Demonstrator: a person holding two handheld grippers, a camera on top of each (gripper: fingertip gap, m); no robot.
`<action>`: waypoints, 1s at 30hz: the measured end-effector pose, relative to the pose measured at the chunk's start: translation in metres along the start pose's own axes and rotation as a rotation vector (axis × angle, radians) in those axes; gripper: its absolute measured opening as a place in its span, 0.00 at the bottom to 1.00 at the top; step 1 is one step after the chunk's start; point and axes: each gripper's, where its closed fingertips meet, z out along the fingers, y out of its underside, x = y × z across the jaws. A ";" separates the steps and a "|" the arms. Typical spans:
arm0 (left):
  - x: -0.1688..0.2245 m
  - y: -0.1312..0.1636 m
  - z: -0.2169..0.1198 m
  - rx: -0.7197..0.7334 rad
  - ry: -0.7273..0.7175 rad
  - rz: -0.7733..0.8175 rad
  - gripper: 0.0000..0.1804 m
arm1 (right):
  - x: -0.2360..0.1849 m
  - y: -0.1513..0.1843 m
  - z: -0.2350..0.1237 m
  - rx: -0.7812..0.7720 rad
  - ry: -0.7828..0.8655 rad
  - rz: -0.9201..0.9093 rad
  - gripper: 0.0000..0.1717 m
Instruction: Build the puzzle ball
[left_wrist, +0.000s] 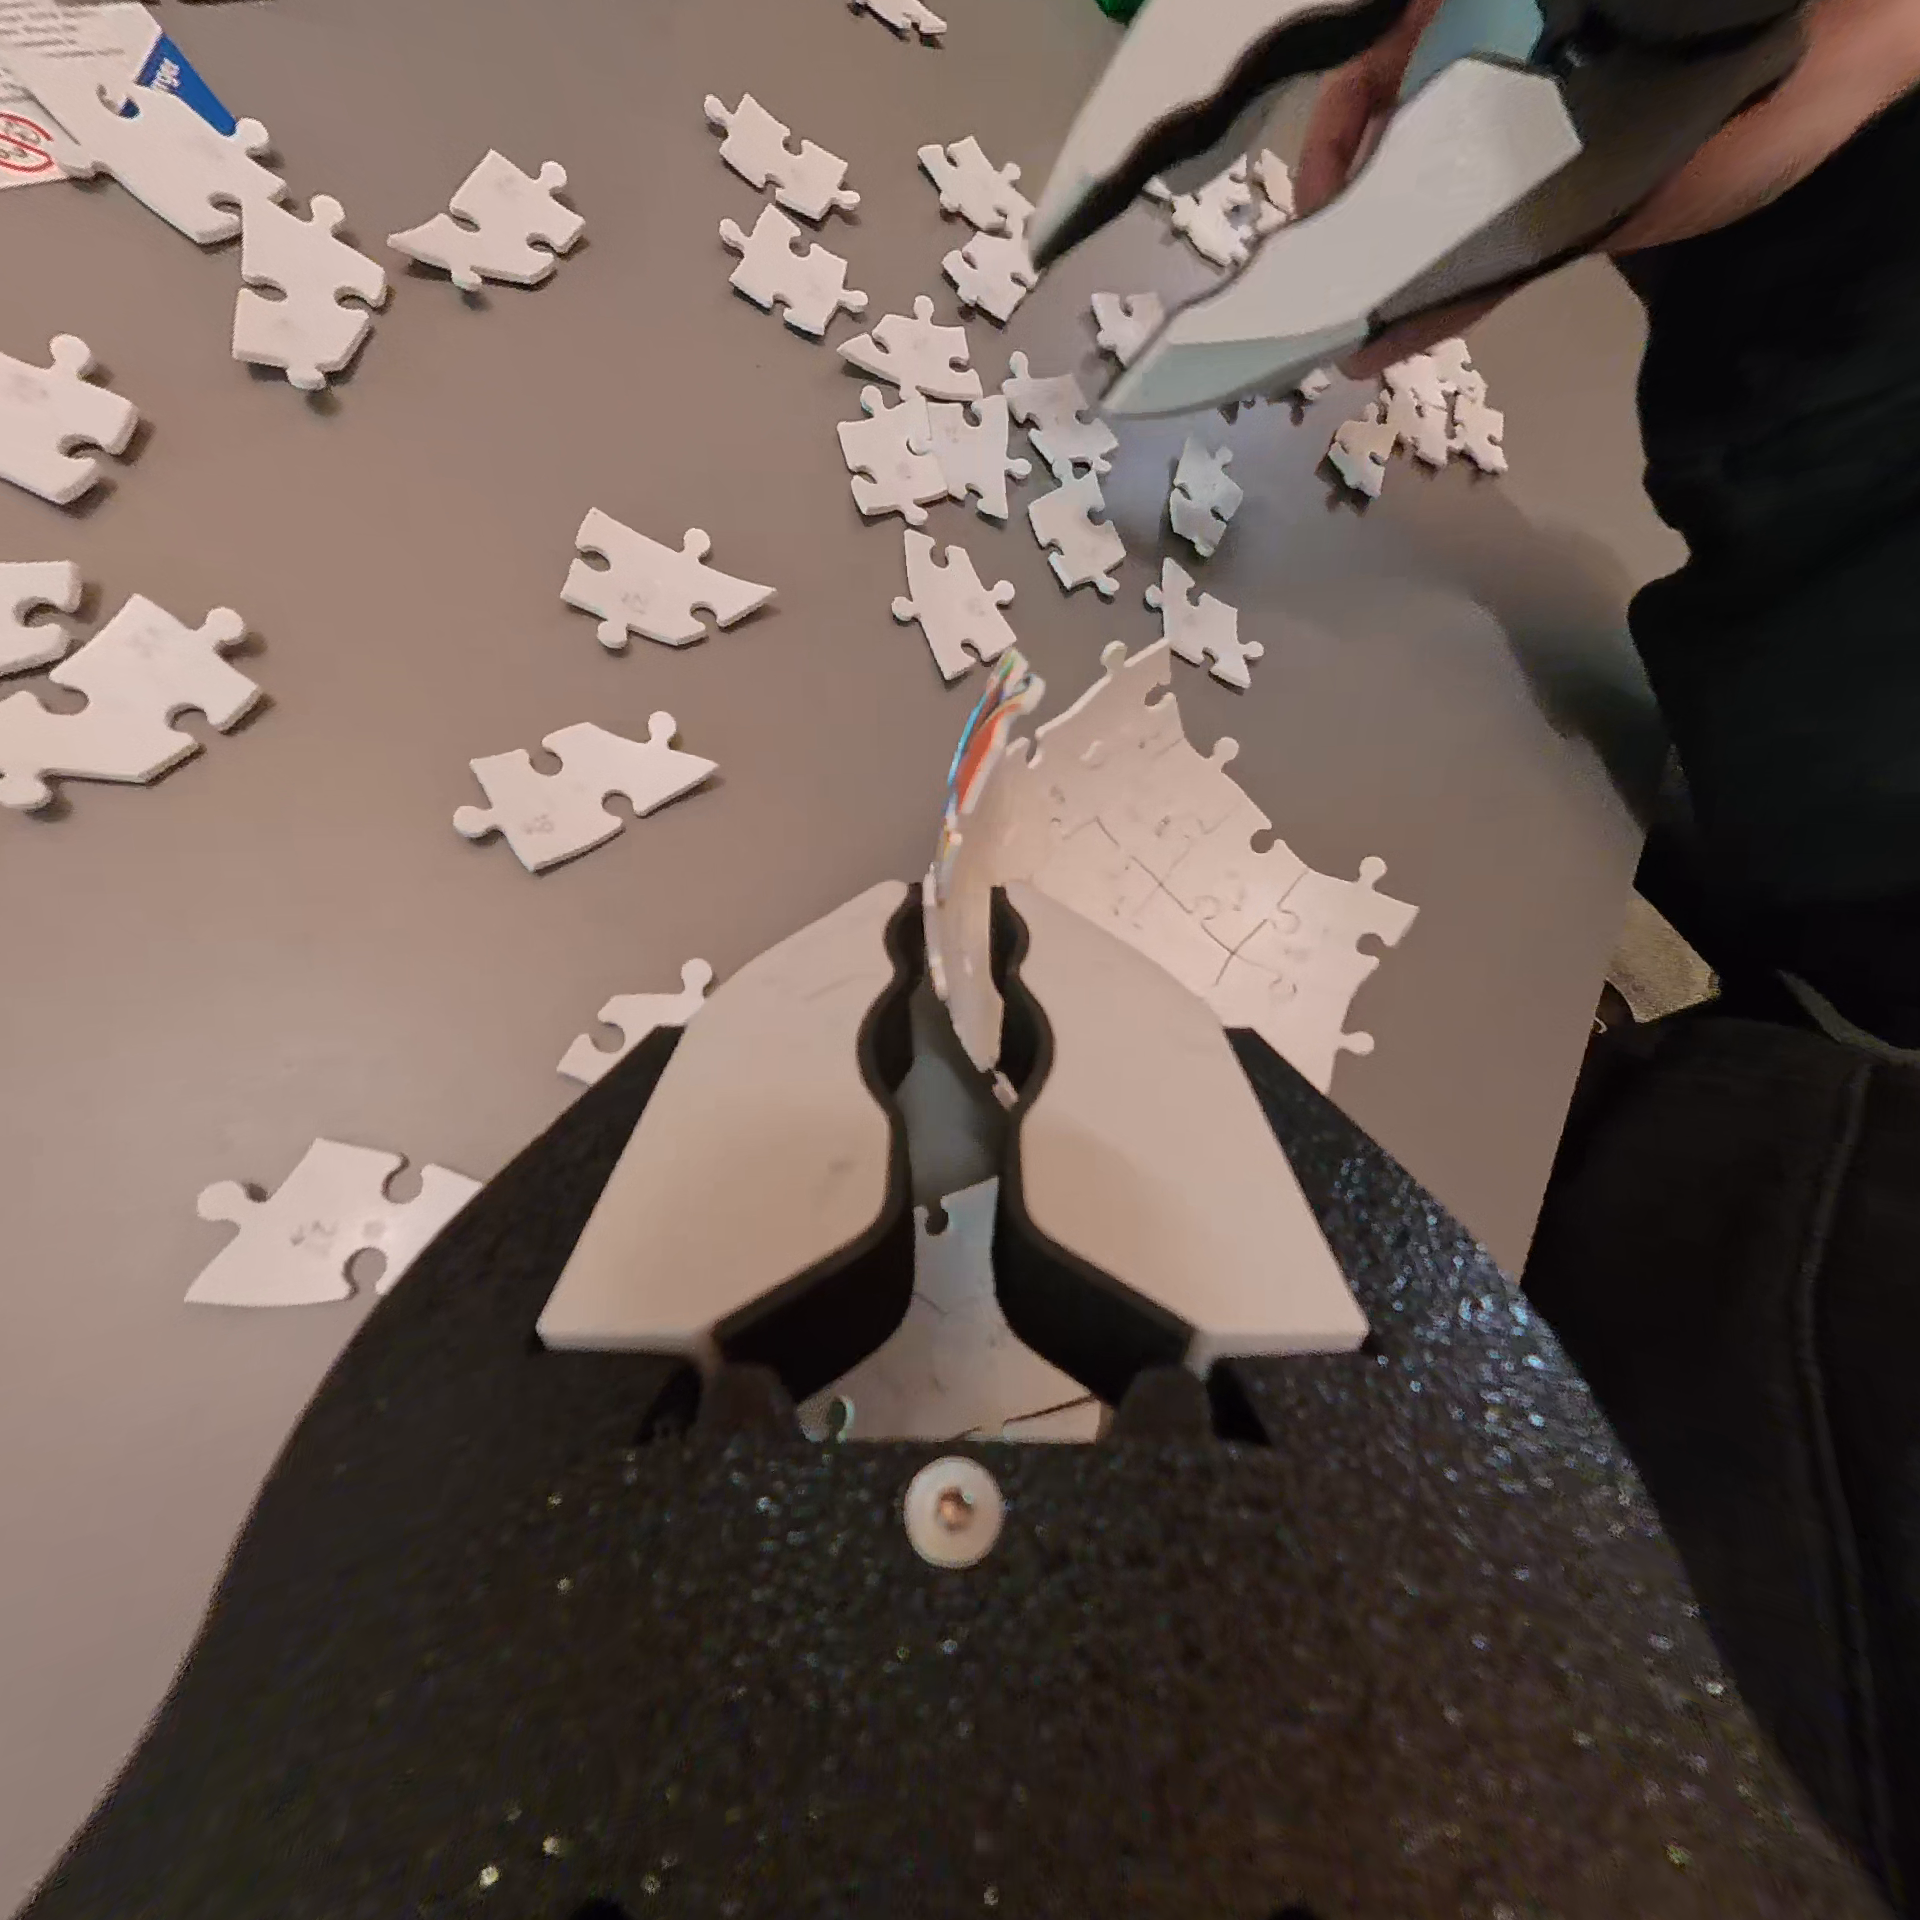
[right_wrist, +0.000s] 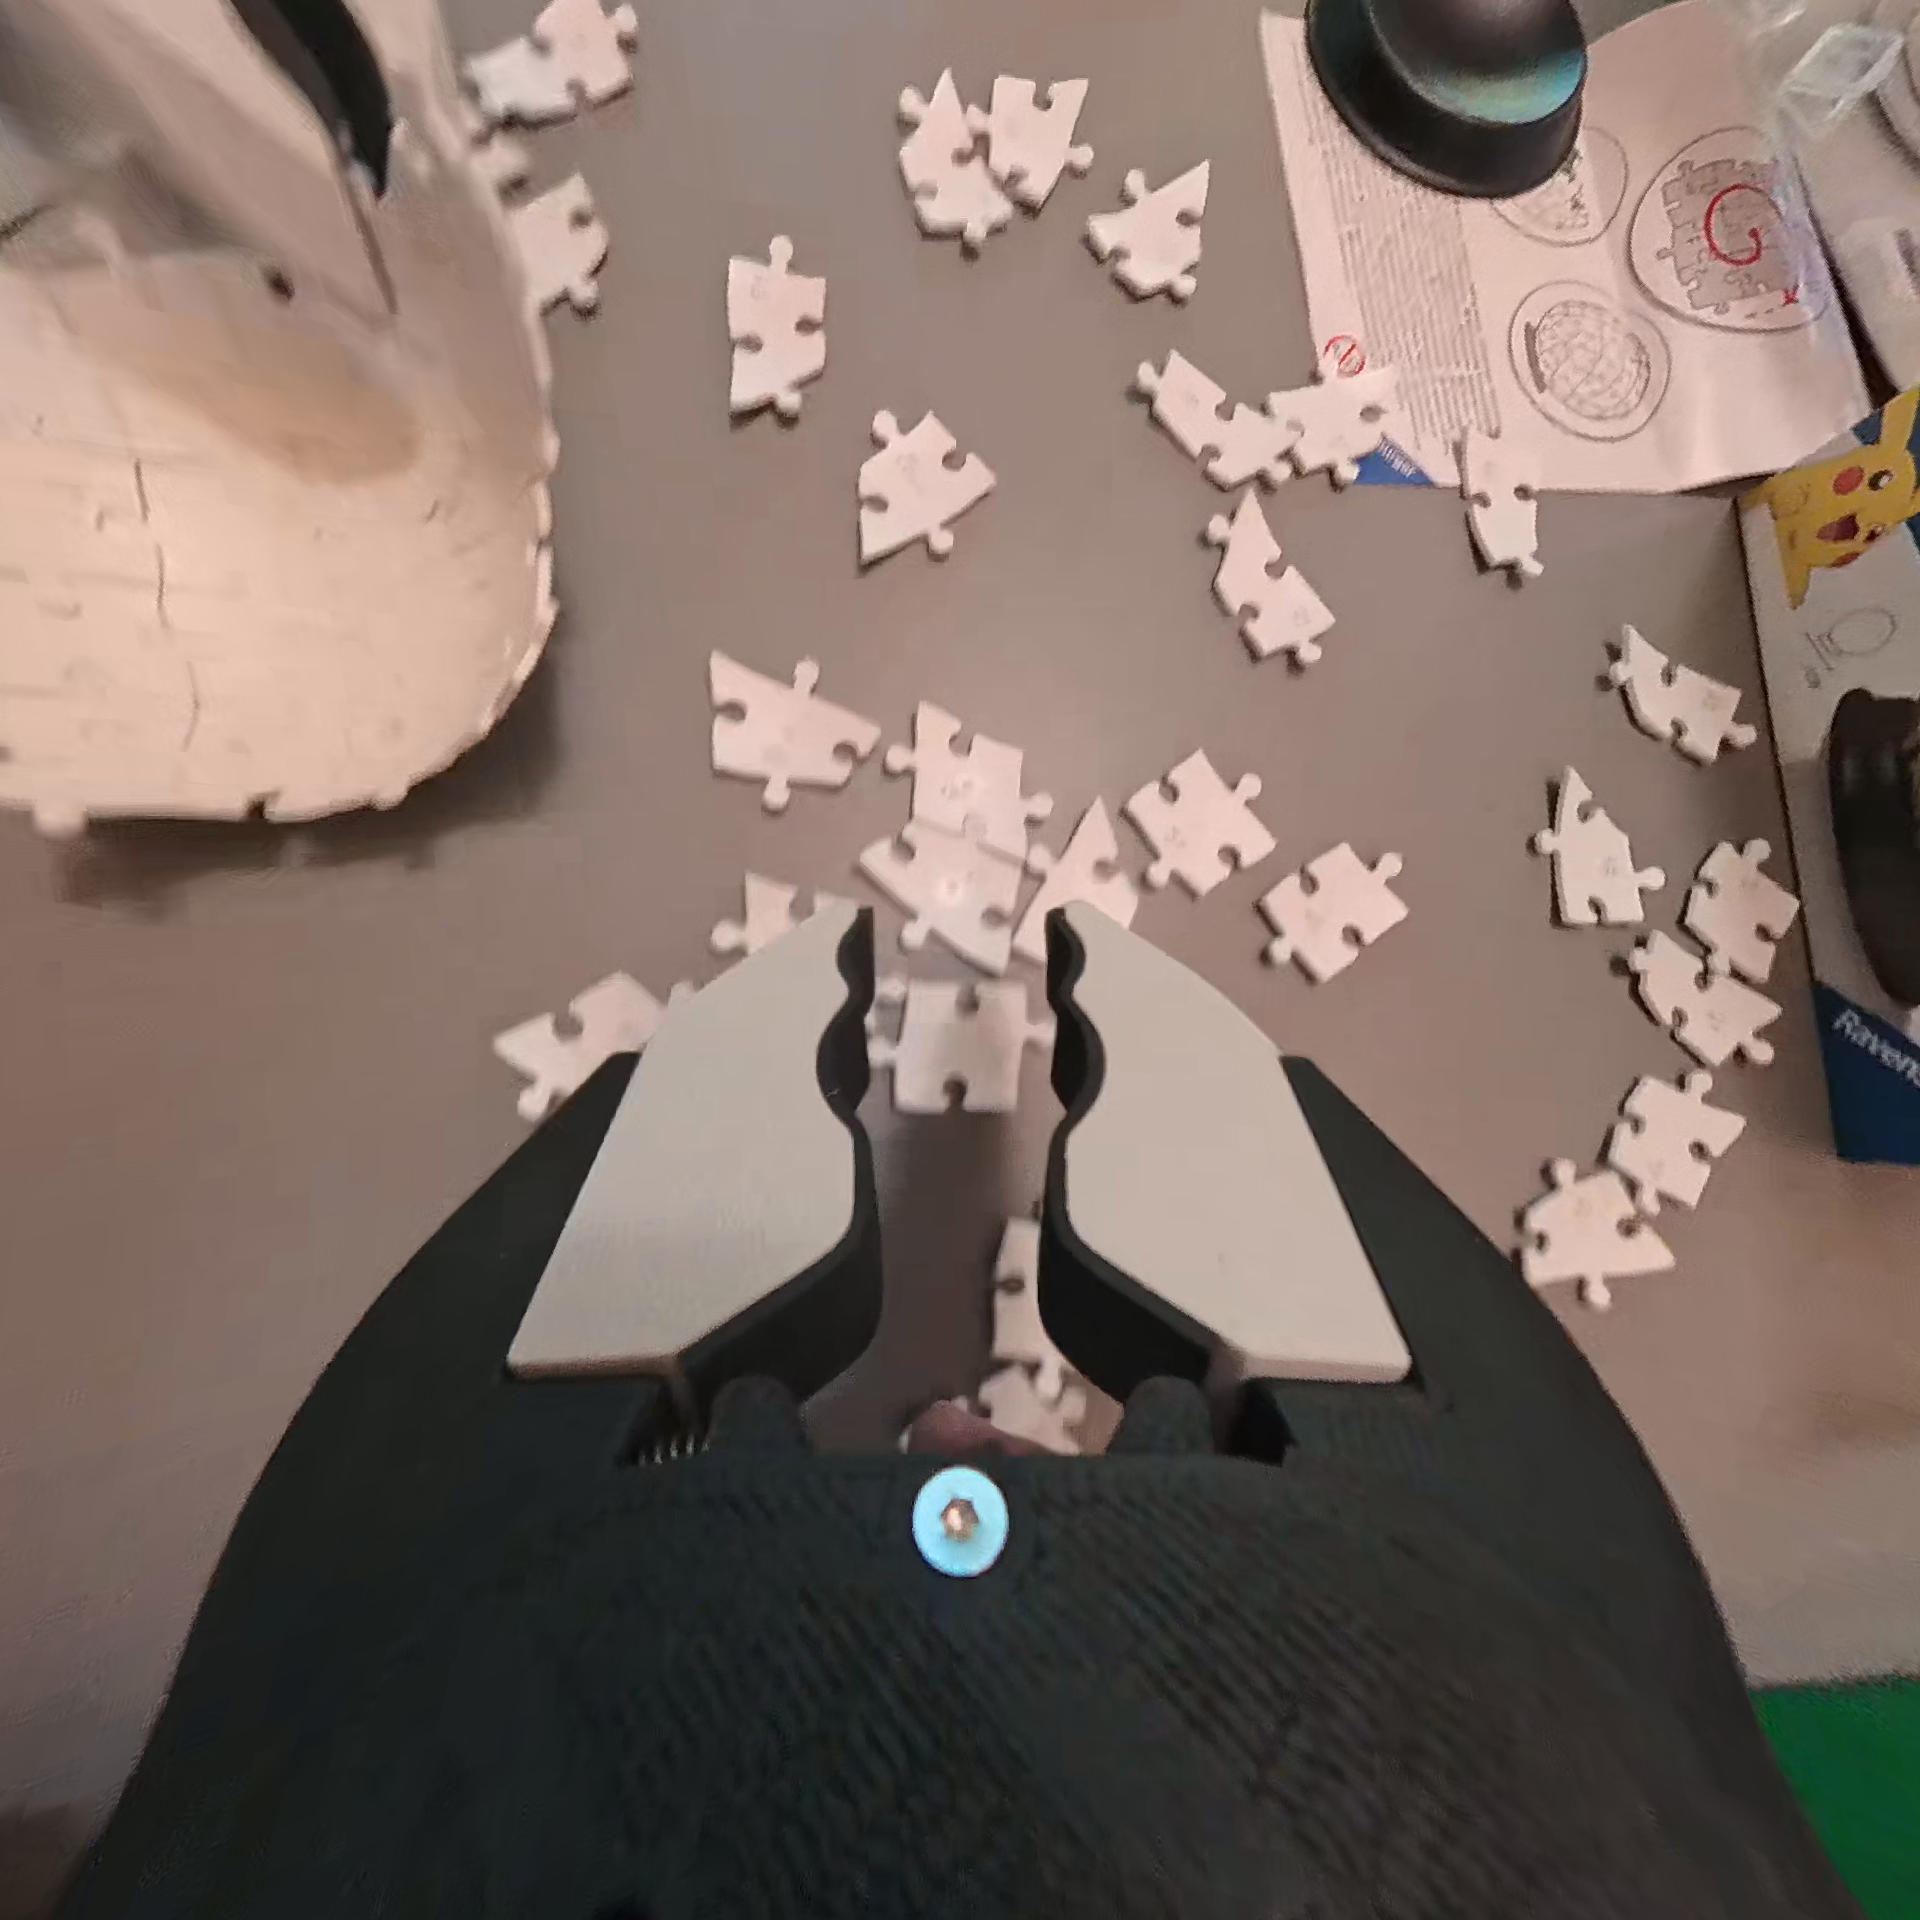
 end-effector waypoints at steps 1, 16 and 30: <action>0.000 -0.001 0.000 0.000 0.004 0.002 0.06 | -0.004 0.008 -0.005 -0.016 0.000 -0.009 0.19; -0.001 0.003 -0.001 -0.029 0.002 0.022 0.11 | -0.020 0.034 -0.024 0.001 0.023 0.052 0.20; -0.014 0.003 -0.010 -0.035 -0.046 0.013 0.16 | -0.059 0.042 -0.028 -0.002 -0.014 0.051 0.23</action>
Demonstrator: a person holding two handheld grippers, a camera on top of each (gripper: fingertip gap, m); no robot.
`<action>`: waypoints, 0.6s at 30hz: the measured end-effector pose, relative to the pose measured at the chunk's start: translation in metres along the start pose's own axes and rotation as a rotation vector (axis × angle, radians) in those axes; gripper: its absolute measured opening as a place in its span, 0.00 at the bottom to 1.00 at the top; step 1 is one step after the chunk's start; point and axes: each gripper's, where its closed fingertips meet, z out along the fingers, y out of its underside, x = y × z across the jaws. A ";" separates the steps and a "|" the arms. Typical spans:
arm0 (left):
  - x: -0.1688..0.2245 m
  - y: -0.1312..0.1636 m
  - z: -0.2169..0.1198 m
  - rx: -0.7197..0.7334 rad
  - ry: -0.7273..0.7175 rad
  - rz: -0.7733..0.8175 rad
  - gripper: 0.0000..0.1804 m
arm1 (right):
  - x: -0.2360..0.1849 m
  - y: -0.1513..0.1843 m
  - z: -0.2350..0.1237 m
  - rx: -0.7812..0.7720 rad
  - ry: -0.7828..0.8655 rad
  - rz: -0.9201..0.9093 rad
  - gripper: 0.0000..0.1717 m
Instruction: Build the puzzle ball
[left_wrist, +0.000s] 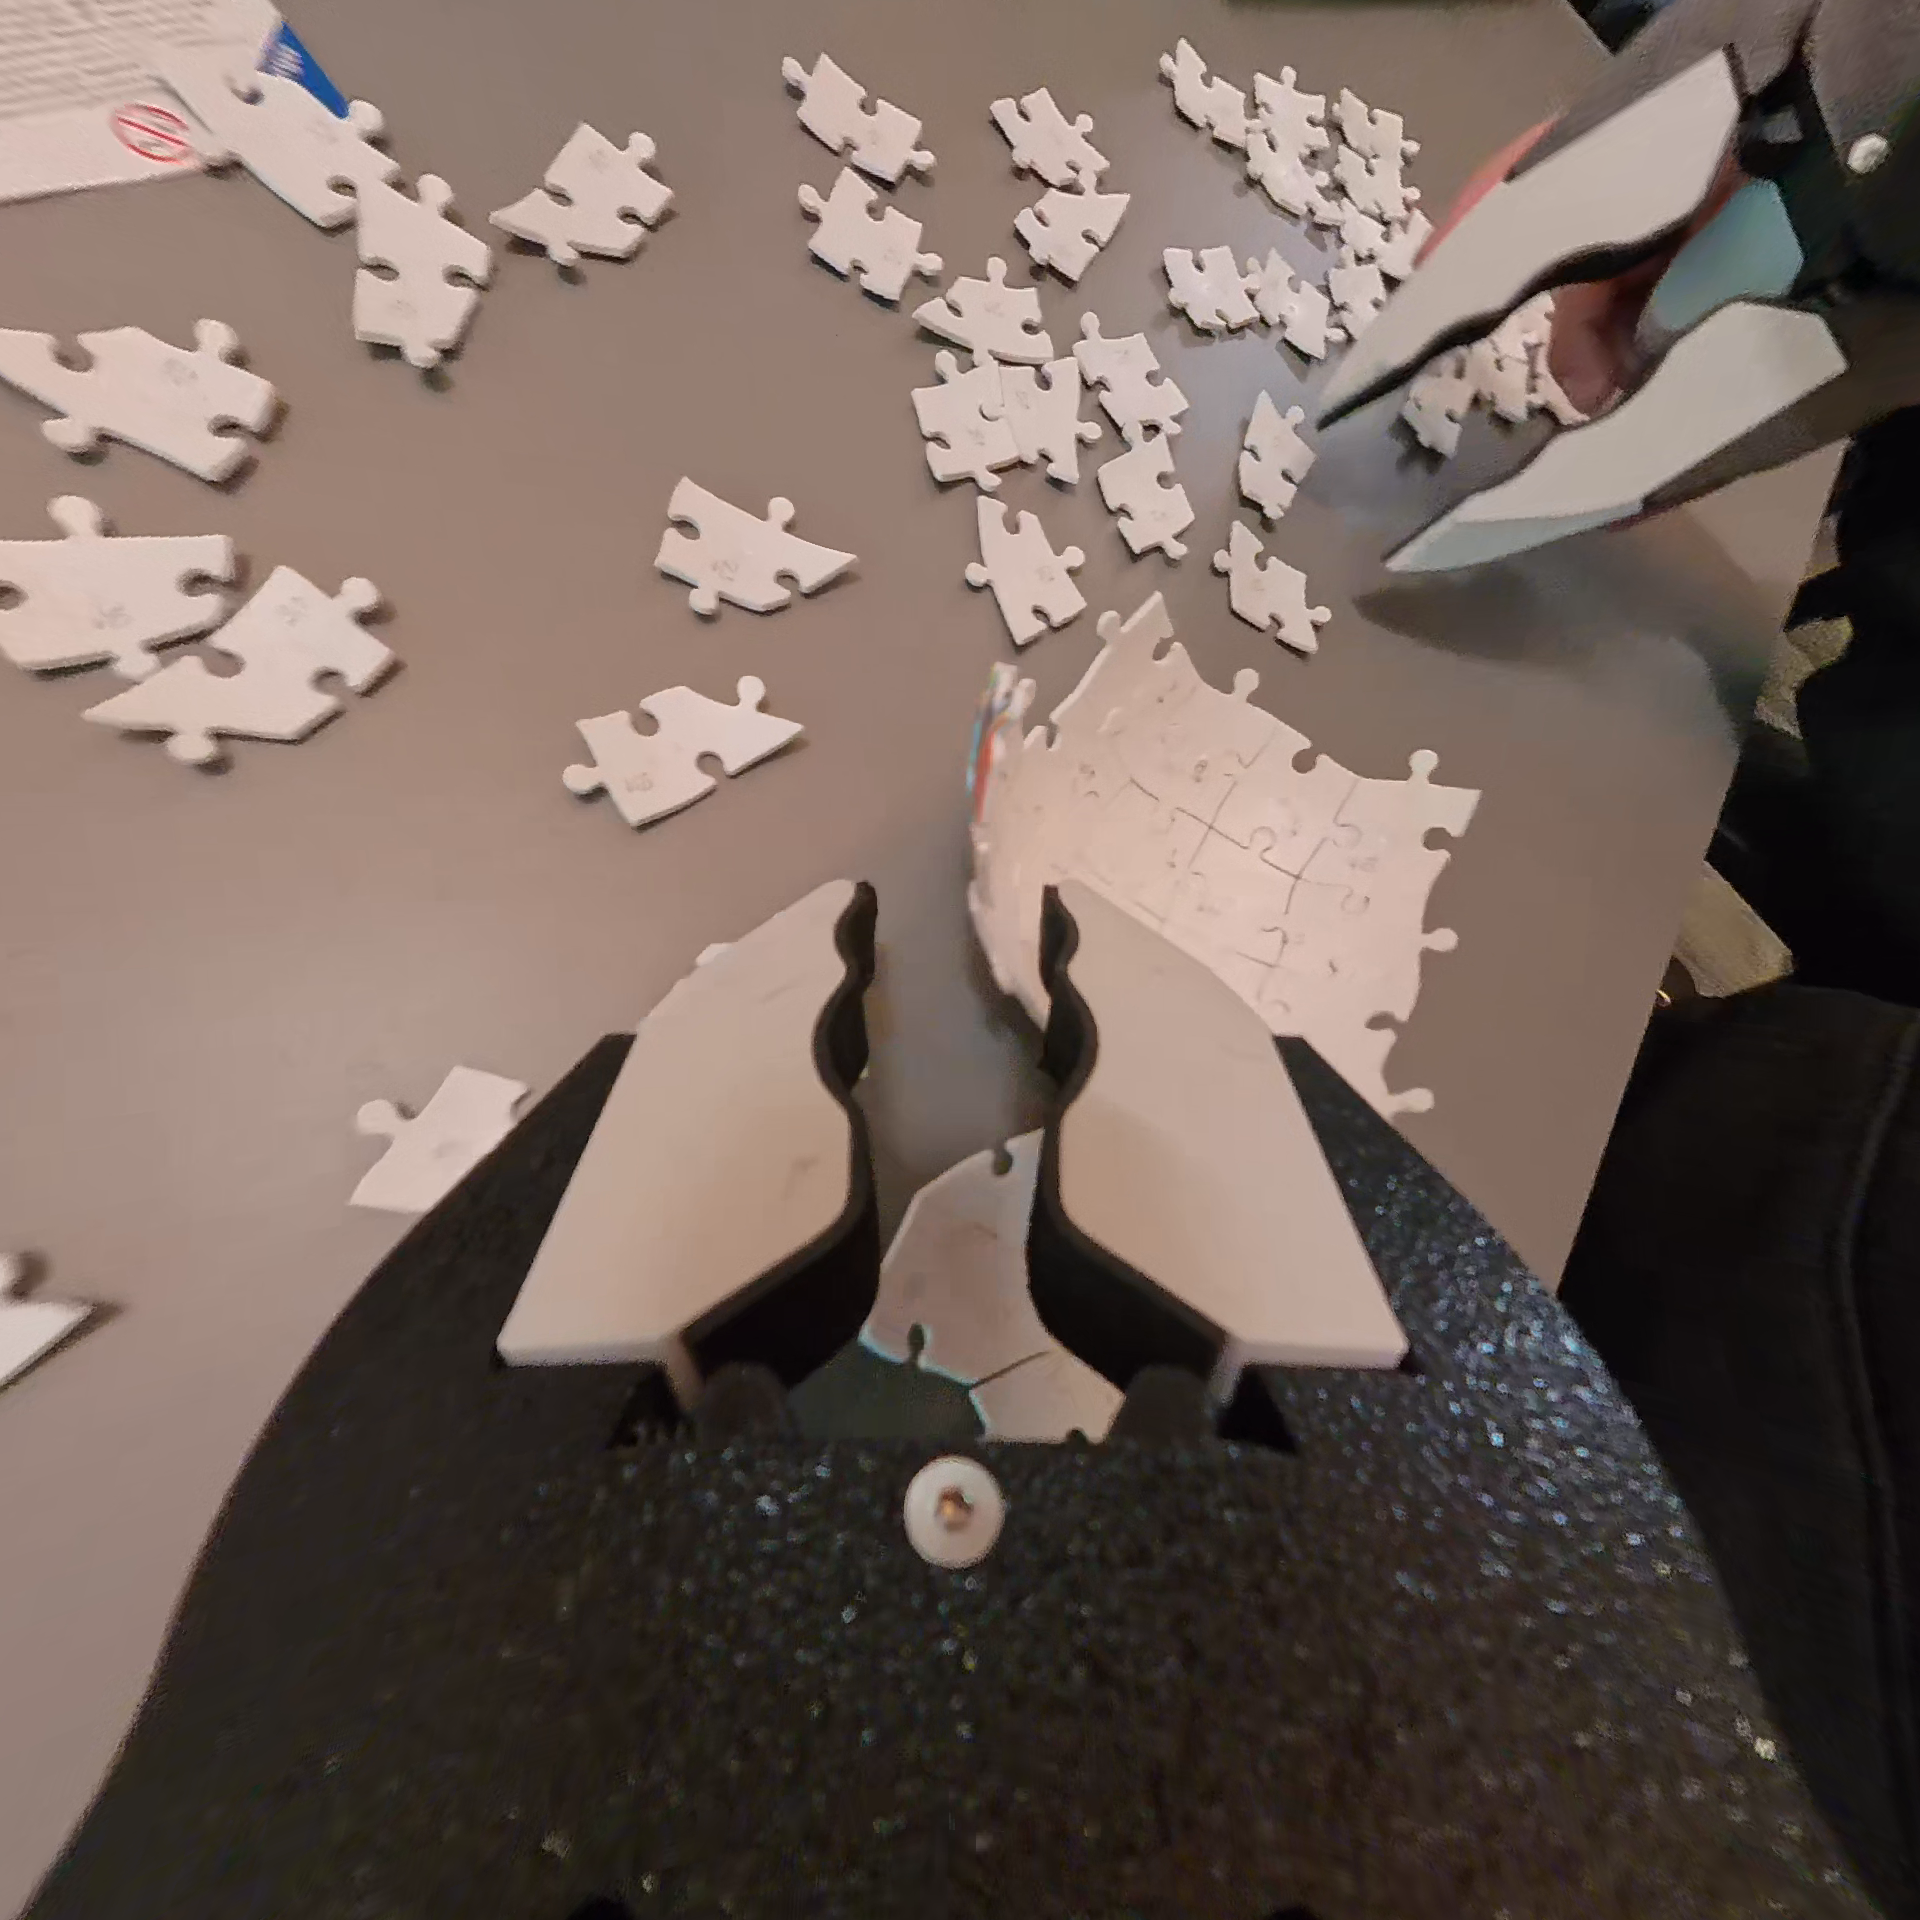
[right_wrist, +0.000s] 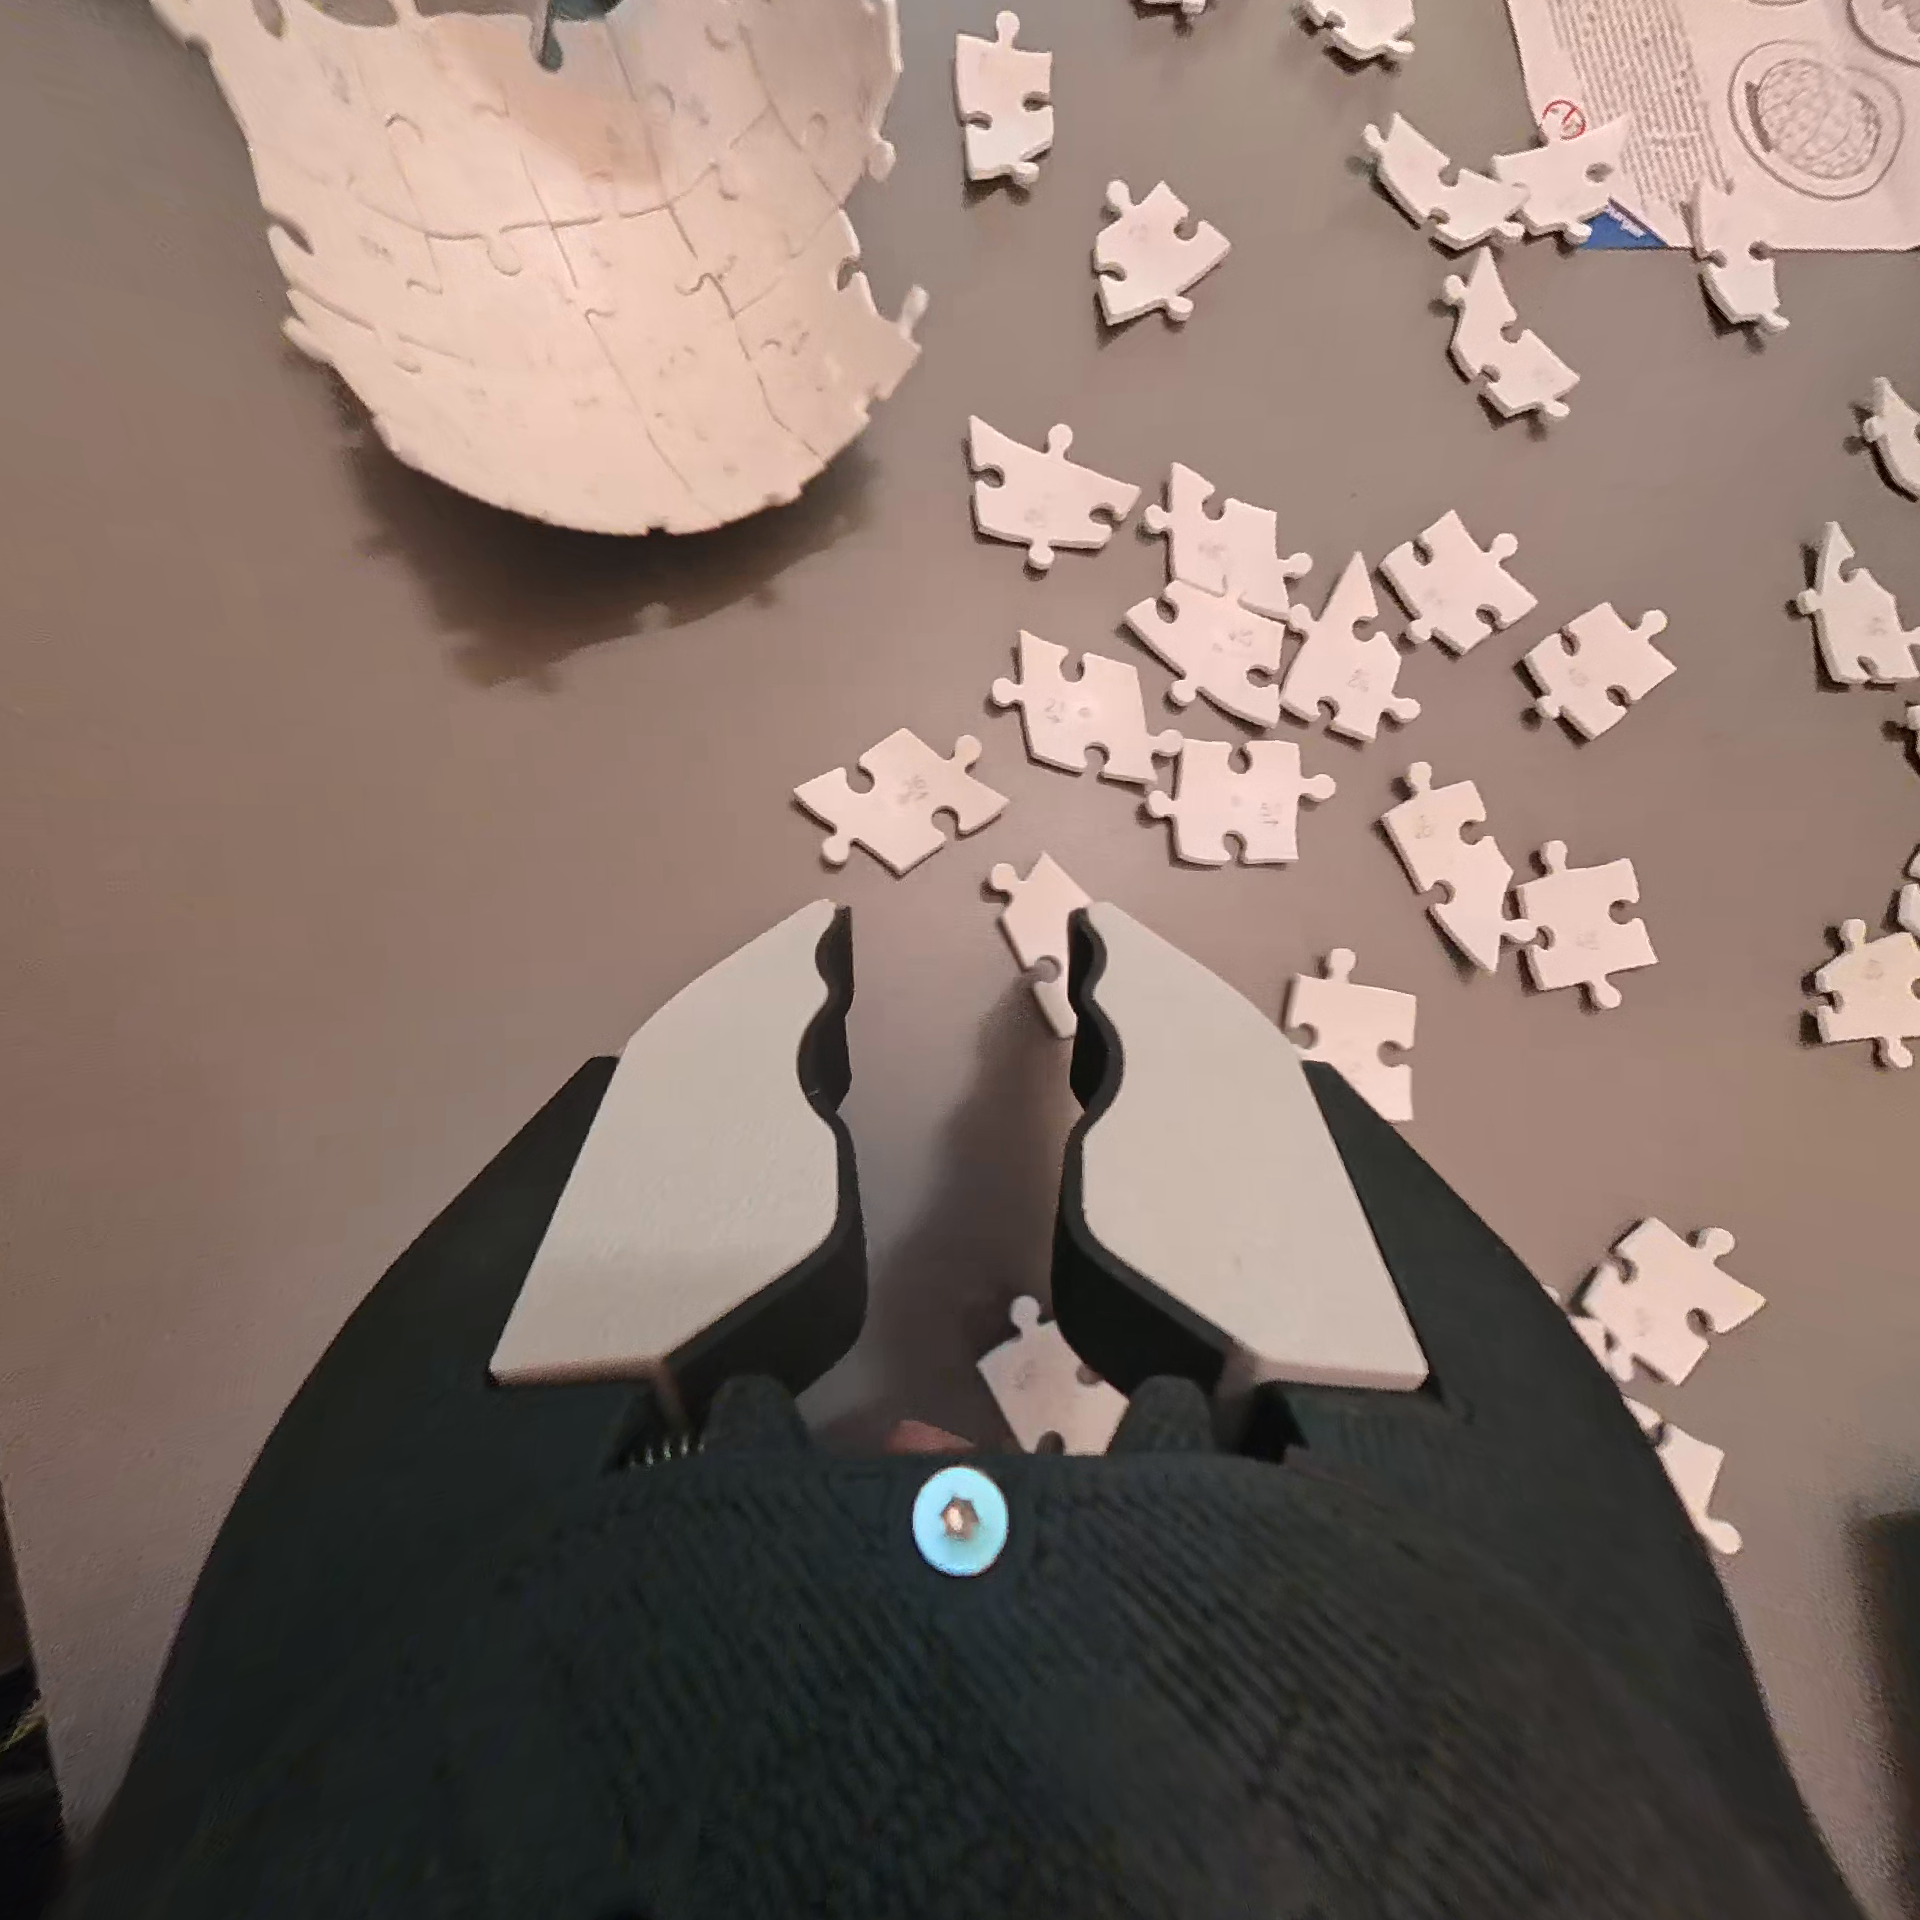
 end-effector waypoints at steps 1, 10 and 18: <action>-0.003 -0.002 -0.005 0.010 -0.016 -0.001 0.16 | -0.002 0.000 0.000 -0.003 0.001 -0.004 0.23; -0.046 -0.016 -0.074 0.218 -0.217 -0.065 0.19 | 0.007 -0.002 -0.008 0.046 0.094 0.012 0.23; -0.047 0.032 -0.076 0.049 -0.321 0.116 0.19 | 0.008 0.002 -0.012 0.014 0.132 0.015 0.23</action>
